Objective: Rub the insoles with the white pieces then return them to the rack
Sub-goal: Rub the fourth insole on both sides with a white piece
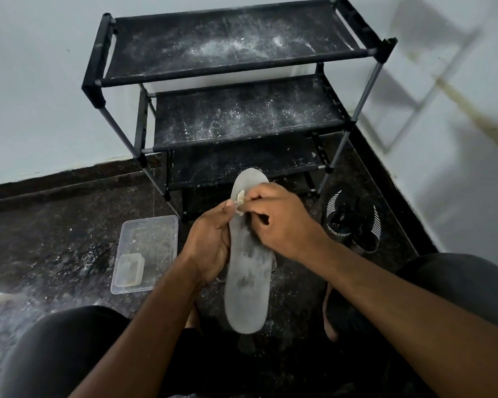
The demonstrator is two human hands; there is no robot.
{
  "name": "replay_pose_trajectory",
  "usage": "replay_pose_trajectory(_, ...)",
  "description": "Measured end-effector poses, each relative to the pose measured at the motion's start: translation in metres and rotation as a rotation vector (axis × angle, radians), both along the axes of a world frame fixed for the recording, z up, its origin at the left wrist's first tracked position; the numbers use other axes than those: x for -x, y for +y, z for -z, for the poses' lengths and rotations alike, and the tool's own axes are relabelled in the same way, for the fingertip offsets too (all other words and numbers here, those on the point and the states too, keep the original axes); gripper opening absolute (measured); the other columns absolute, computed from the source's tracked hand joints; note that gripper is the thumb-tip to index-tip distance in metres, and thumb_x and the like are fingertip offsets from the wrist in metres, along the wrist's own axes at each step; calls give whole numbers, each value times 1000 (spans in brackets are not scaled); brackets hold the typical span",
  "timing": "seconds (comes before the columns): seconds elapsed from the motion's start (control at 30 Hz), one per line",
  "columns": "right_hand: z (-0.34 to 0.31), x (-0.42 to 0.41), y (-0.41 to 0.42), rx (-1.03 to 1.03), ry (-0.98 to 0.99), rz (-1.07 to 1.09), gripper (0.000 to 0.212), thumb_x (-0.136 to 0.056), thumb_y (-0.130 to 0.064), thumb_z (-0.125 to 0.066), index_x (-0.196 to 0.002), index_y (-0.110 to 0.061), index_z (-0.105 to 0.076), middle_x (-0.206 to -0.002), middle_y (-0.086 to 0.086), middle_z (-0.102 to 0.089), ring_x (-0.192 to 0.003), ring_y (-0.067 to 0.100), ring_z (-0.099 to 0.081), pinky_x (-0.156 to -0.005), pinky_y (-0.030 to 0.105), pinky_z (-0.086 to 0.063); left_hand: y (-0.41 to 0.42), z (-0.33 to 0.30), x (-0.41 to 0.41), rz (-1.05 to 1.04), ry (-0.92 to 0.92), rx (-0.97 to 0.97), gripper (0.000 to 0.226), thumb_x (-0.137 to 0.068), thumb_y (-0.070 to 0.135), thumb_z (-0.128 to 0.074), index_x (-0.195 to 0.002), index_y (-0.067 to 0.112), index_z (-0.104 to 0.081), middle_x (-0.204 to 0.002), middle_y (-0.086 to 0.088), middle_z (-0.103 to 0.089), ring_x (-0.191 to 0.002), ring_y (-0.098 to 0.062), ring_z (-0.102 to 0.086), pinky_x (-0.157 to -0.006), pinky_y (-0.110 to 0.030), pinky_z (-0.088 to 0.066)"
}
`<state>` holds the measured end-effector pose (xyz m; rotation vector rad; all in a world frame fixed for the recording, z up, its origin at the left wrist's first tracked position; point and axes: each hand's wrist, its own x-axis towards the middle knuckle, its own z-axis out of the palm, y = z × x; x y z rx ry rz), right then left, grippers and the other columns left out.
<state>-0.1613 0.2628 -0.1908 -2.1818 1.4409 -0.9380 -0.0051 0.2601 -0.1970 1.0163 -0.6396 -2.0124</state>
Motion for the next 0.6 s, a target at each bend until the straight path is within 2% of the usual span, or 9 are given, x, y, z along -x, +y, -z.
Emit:
replay_pose_trajectory(0.07, -1, -1, -1, -24, -28, 4, 17, -84, -10, -68, -97, -11, -78, -96, -1, -68, -96, 14, -58, -88, 26, -49, 0, 1, -1, 8, -22, -2, 42, -109, 23, -38, -133, -5, -57, -116, -27, -66, -97, -31, -69, -85, -43, -61)
replay_pose_trajectory(0.17, -6, 2, -6, -30, -52, 40, 12, -83, -15, -75, -95, -13, -78, -92, -2, -68, -89, 13, -60, -84, 30, -51, 0, 1, -3, 12, -51, -1, 41, -108, 23, -39, -130, -6, -59, -113, -26, -66, -94, -30, -68, -88, -43, -58)
replay_pose_trajectory(0.3, -2, -1, 0, -105, -7, 43, 40, -83, -14, -76, -122, -7, -67, -105, 0, -61, -96, 12, -58, -89, 23, -49, -2, 3, -3, 32, -62, 8, 42, -110, 21, -37, -133, -9, -55, -111, -27, -65, -90, -30, -67, -84, -43, -58)
replay_pose_trajectory(0.37, 0, -2, -1, -72, -33, 87, 31, -84, -11, -75, -114, -5, -71, -103, 3, -62, -94, 12, -58, -87, 18, -47, -2, 5, -3, 51, -70, 33, 39, -109, 19, -38, -131, -8, -57, -115, -29, -64, -93, -31, -68, -84, -43, -59)
replay_pose_trajectory(0.43, -2, 0, -4, -62, -139, 164, 17, -83, -8, -75, -100, -7, -76, -95, 0, -63, -86, 7, -58, -80, 13, -47, -1, 6, -1, 84, -76, 81, 35, -105, 17, -45, -124, -5, -64, -115, -28, -66, -96, -31, -70, -82, -41, -61)
replay_pose_trajectory(0.5, -2, 1, -5, -58, -182, 191, 13, -81, -4, -76, -94, -8, -77, -91, 0, -65, -82, 7, -60, -77, 15, -49, 1, 7, 1, 102, -92, 131, 33, -99, 20, -50, -117, 2, -70, -115, -26, -69, -99, -31, -70, -86, -40, -61)
replay_pose_trajectory(0.6, 2, -5, 3, -28, -38, 84, 13, -83, -3, -73, -95, -6, -76, -94, 2, -66, -84, 11, -62, -79, 18, -51, 1, 10, 1, 96, -105, 158, 32, -106, 18, -44, -114, 7, -73, -114, -24, -70, -103, -30, -68, -90, -38, -59)
